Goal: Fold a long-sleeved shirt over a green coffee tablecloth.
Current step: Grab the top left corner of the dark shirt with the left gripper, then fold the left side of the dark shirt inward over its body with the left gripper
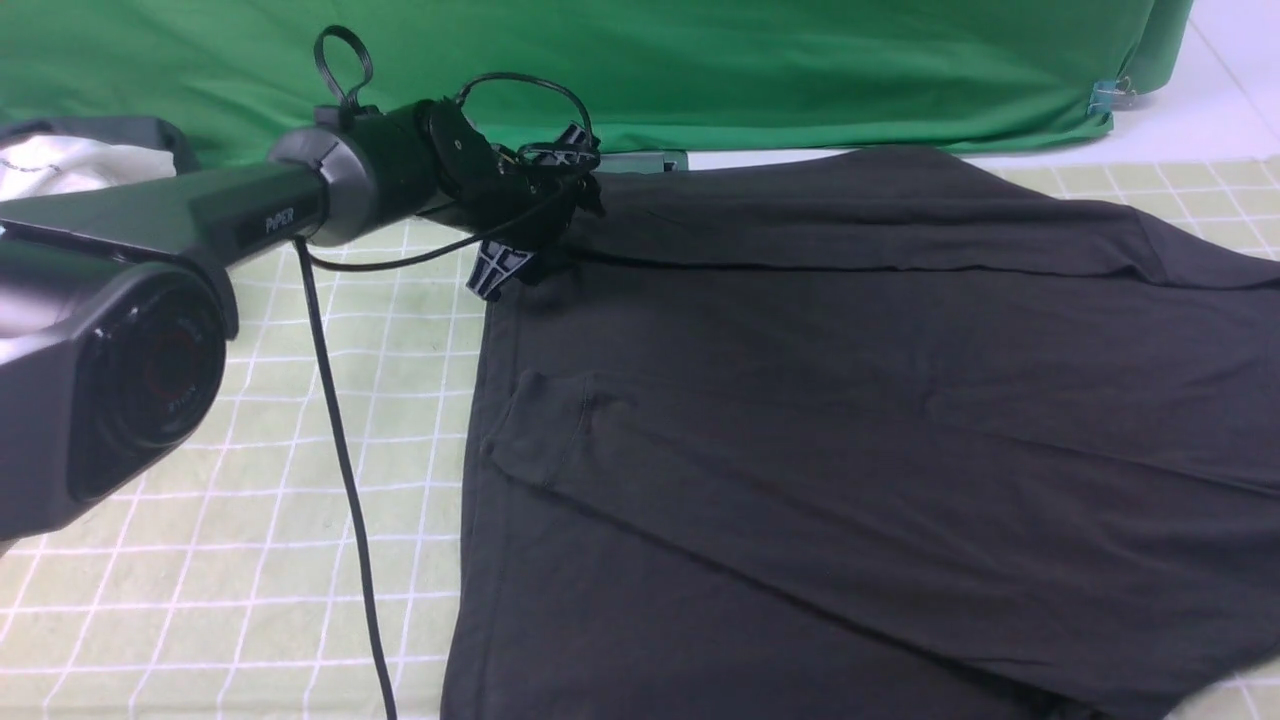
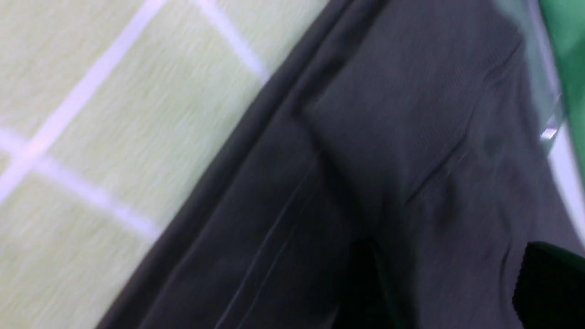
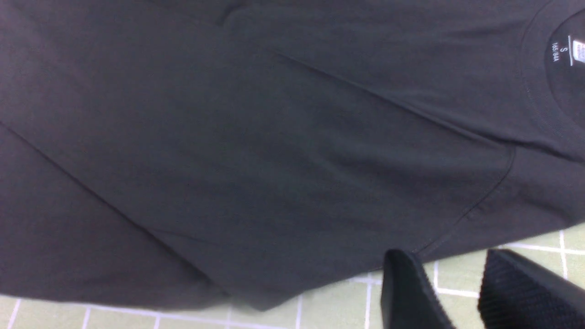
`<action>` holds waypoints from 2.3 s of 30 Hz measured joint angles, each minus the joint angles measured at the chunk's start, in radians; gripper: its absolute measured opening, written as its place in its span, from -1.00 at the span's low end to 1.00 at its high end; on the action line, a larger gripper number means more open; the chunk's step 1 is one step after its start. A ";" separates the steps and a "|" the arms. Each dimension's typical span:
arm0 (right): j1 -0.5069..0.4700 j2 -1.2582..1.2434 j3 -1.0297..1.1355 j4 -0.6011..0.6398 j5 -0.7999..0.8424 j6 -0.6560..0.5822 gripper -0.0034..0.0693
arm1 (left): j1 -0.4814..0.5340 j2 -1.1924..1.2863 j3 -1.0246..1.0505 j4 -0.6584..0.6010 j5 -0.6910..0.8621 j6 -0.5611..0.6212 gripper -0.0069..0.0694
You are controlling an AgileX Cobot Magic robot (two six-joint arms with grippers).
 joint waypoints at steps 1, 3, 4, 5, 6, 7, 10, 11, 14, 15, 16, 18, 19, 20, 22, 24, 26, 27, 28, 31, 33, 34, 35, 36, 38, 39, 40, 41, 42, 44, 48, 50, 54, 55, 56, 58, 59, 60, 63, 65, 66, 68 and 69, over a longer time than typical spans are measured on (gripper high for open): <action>0.000 0.000 0.000 0.000 0.000 0.001 -0.24 | 0.000 0.004 0.000 -0.006 -0.038 -0.003 0.32; 0.000 0.000 0.000 0.000 0.000 0.001 -0.24 | 0.000 0.008 0.000 -0.007 -0.084 -0.002 0.32; 0.000 0.000 0.000 0.000 0.000 0.001 -0.24 | 0.000 0.008 0.000 -0.007 -0.121 0.005 0.32; 0.000 0.000 0.000 0.000 0.000 0.001 -0.24 | 0.000 0.008 0.000 -0.006 -0.137 0.011 0.32; 0.000 0.000 0.000 0.000 -0.001 0.001 -0.24 | 0.000 0.008 0.000 -0.005 -0.154 0.013 0.32; 0.000 0.000 0.000 0.000 -0.003 0.001 -0.24 | 0.000 0.008 0.000 -0.005 -0.156 0.014 0.32; 0.000 0.000 0.000 0.000 -0.020 0.001 -0.24 | 0.000 0.009 0.000 0.006 -0.183 0.016 0.32; 0.000 0.000 0.000 0.000 -0.024 0.001 -0.24 | 0.000 0.009 0.000 0.007 -0.184 0.016 0.32; 0.000 0.000 0.000 0.000 -0.044 0.001 -0.24 | 0.000 0.010 0.000 0.012 -0.182 0.016 0.31; 0.000 0.000 0.000 0.000 -0.046 0.001 -0.24 | 0.000 0.010 0.000 0.012 -0.172 0.016 0.30; 0.000 0.000 0.000 0.000 -0.049 0.001 -0.24 | 0.000 0.010 0.000 0.012 -0.161 0.016 0.29; 0.000 0.000 0.000 0.000 -0.049 0.001 -0.24 | 0.000 0.010 0.000 0.012 -0.119 0.016 0.25; 0.000 0.000 0.000 0.000 -0.049 0.001 -0.24 | 0.000 0.010 0.000 0.012 -0.091 0.016 0.23; 0.000 0.000 0.000 0.000 -0.049 0.001 -0.24 | 0.000 0.011 0.000 0.012 -0.069 0.016 0.21; 0.000 0.000 0.000 0.000 -0.050 0.001 -0.24 | 0.000 0.012 0.000 0.011 -0.044 0.015 0.16; 0.000 0.000 0.000 0.000 -0.051 0.001 -0.24 | 0.000 0.012 0.000 0.009 -0.043 0.008 0.12; 0.000 0.000 0.000 0.000 -0.054 0.001 -0.24 | 0.000 0.012 0.000 0.003 -0.057 -0.004 0.08; 0.000 0.000 0.000 0.000 -0.054 0.001 -0.24 | 0.000 0.013 0.000 0.001 -0.062 -0.013 0.04; 0.000 0.000 0.000 0.000 -0.054 0.001 -0.24 | 0.000 0.013 0.000 0.001 -0.066 -0.018 0.01; 0.000 0.000 0.001 0.000 -0.054 0.001 -0.24 | 0.000 0.013 0.000 -0.010 -0.057 -0.025 -0.23; 0.000 0.000 0.003 0.000 -0.054 0.001 -0.24 | 0.000 0.013 0.000 -0.022 -0.045 -0.022 -0.49; 0.000 0.000 0.004 0.000 -0.054 0.001 -0.24 | 0.000 0.013 0.000 -0.029 -0.040 -0.012 -0.59; 0.000 0.000 0.005 0.000 -0.051 0.001 -0.24 | 0.000 0.013 0.000 -0.042 -0.033 -0.003 -0.68; 0.000 0.000 0.005 0.000 -0.044 0.001 -0.24 | 0.000 0.013 0.000 -0.067 -0.024 0.017 -0.73; 0.000 0.000 0.005 0.000 -0.028 0.001 -0.24 | 0.000 0.008 0.000 -0.111 0.006 0.053 -0.75; 0.000 0.000 0.005 0.000 -0.021 0.001 -0.24 | 0.000 -0.003 0.000 -0.140 0.020 0.076 -0.75; 0.000 0.000 0.005 0.000 -0.018 0.001 -0.24 | 0.000 -0.015 0.000 -0.158 0.036 0.089 -0.75; 0.000 0.000 0.006 0.000 -0.017 0.001 -0.24 | 0.000 -0.032 0.001 -0.173 0.056 0.097 -0.75; 0.000 0.000 0.006 0.000 -0.015 0.001 -0.24 | 0.000 -0.064 0.001 -0.186 0.082 0.098 -0.75; 0.000 0.000 0.006 0.000 -0.014 -0.001 -0.24 | 0.000 -0.124 0.001 -0.192 0.125 0.098 -0.75; 0.000 0.000 0.006 0.000 -0.018 -0.018 -0.24 | 0.000 -0.234 0.000 -0.173 0.193 0.098 -0.75; 0.000 0.000 0.006 0.000 -0.019 -0.023 -0.24 | 0.000 -0.316 -0.001 -0.115 0.279 0.080 -0.75; 0.000 0.000 0.006 0.000 -0.020 -0.024 -0.24 | -0.029 -0.397 0.042 0.038 0.435 0.017 -0.75; 0.000 0.000 0.006 0.000 -0.020 -0.024 -0.24 | -0.031 -0.402 0.052 0.058 0.442 0.014 -0.75; 0.000 0.000 0.006 0.000 -0.020 -0.024 -0.24 | -0.049 -0.414 0.078 0.105 0.469 0.009 -0.75; 0.000 0.000 0.006 0.000 -0.021 -0.024 -0.24 | -0.076 -0.429 0.137 0.181 0.498 -0.004 -0.75; 0.000 0.000 0.006 0.000 -0.022 -0.024 -0.24 | -0.099 -0.436 0.189 0.227 0.501 -0.016 -0.75; 0.000 0.000 0.006 0.000 -0.022 -0.024 -0.24 | -0.114 -0.439 0.219 0.248 0.497 -0.023 -0.75; 0.000 0.000 0.006 0.000 -0.022 -0.025 -0.24 | -0.137 -0.443 0.307 0.273 0.468 -0.037 -0.75; 0.000 0.000 0.006 0.000 -0.022 -0.026 -0.24 | -0.151 -0.443 0.412 0.272 0.422 -0.055 -0.75; 0.000 0.000 0.006 0.000 -0.022 -0.026 -0.24 | -0.153 -0.443 0.455 0.270 0.399 -0.062 -0.75; 0.000 0.000 0.006 0.000 -0.022 -0.026 -0.24 | -0.152 -0.443 0.526 0.268 0.349 -0.066 -0.75; 0.000 0.000 0.006 0.000 -0.022 -0.026 -0.24 | -0.150 -0.443 0.551 0.268 0.337 -0.066 -0.75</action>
